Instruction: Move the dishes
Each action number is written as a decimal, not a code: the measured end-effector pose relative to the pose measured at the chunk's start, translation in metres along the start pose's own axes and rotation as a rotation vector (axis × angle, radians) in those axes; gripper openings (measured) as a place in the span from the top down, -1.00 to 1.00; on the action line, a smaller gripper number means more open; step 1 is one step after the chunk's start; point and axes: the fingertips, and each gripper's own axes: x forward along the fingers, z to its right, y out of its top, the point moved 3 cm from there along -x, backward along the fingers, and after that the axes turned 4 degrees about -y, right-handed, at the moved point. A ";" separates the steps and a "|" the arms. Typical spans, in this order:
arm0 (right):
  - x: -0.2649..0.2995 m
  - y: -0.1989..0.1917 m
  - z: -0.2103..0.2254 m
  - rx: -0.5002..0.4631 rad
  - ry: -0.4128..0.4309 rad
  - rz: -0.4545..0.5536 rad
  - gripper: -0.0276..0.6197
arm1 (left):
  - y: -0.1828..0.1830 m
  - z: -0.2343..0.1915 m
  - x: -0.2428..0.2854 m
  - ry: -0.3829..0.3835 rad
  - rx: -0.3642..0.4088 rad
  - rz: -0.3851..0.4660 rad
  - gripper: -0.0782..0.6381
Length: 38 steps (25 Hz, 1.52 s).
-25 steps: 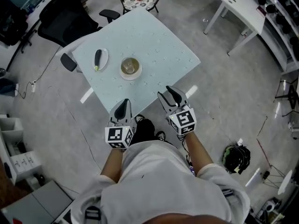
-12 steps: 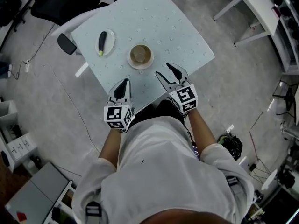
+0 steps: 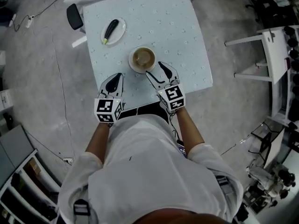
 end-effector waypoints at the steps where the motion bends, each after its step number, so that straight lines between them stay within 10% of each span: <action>1: 0.005 0.000 0.004 -0.010 0.028 -0.011 0.08 | 0.003 0.000 0.002 0.026 -0.014 0.007 0.73; 20: 0.098 -0.026 0.005 -0.218 0.440 -0.125 -0.09 | -0.019 0.000 -0.023 0.461 -0.224 0.034 0.73; 38: 0.110 -0.021 0.006 -0.253 0.381 -0.120 0.05 | -0.013 -0.011 -0.022 0.400 -0.180 0.032 0.73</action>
